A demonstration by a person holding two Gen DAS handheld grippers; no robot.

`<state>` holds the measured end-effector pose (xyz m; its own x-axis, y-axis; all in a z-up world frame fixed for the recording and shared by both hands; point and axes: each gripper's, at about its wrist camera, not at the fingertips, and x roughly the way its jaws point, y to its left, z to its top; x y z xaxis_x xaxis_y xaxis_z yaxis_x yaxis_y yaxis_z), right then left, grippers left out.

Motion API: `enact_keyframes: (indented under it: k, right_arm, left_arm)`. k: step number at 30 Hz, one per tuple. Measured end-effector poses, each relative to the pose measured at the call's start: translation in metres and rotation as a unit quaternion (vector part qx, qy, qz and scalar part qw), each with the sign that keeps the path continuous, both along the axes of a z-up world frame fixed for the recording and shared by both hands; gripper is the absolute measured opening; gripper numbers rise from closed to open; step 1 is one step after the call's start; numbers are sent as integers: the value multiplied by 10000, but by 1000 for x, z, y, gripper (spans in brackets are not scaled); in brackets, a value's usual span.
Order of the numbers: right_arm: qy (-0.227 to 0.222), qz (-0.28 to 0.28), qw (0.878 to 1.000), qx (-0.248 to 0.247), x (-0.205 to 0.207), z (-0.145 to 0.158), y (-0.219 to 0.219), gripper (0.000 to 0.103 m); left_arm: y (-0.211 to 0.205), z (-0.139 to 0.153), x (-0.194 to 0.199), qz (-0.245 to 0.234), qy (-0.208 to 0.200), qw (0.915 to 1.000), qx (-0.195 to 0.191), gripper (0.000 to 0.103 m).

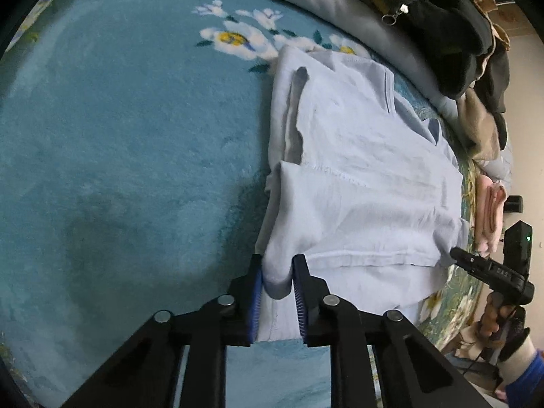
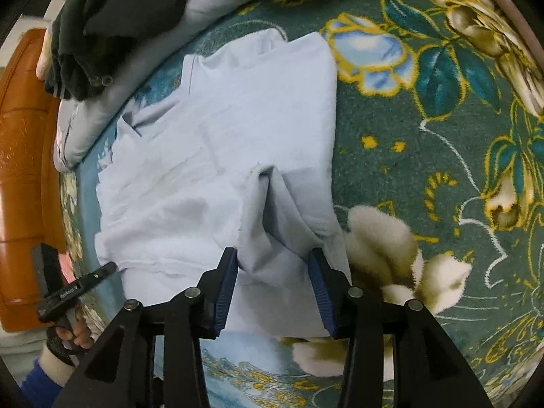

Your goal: Fold clothes

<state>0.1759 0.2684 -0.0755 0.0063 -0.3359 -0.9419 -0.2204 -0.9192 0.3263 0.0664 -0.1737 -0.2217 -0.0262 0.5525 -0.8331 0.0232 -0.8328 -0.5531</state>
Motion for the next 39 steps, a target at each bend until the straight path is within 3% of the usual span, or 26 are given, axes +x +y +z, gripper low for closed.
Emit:
enact_keyframes:
  k: [10,14,16,18,23,29,35,39]
  right_arm:
    - [116,912,9957,110,9,13,-24,42]
    - [8,962,9949,296,6,8,-22,42]
    - [-56,966,9947,351,6,8,-22,9]
    - [-58,913,9955,248,7,11,-22,7]
    - [300,198,9983,-464,13,48,-5,5]
    - [923,-468,9870,-1233,19,111,11,4]
    - [1309,-534,9788,-1484,52,169,23,4]
    - [1389,-441,9767,-1578,84,190,28,4]
  left_arm:
    - [4,8,-4,-81,12,9999,-75,19]
    - [7,12,-8,-98,106,9997,-176,19]
    - [9,17,-8,-115,172,9996,-196,17]
    - [11,25,-8,-141,278,9993,-184,15]
    - [-2,59,1,108,507,9986,-40,13]
    - [-29,116,24,697,799,9936,382,12]
    - [-43,169,72,1054,1096,9871,502,12]
    - [-47,192,115,1274,1171,9837,486,12]
